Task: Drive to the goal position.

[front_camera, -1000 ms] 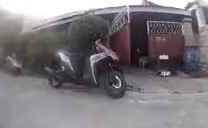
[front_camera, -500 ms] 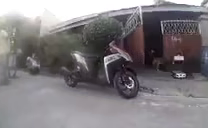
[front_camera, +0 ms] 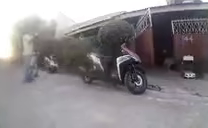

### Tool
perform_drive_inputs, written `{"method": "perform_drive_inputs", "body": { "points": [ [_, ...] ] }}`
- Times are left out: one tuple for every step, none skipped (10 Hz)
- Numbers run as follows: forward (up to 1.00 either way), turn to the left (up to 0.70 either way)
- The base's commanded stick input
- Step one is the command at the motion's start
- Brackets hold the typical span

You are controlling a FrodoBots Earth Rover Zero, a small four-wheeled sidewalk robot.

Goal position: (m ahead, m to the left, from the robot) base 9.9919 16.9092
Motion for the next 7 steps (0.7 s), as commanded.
{"method": "perform_drive_inputs", "body": {
  "points": [
    [-0.7, -0.35],
    [-0.7, -0.35],
    [-0.7, -0.35],
    [-0.7, -0.35],
    [-0.7, -0.35],
    [-0.7, -0.35],
    [-0.7, -0.35]
  ]
}}
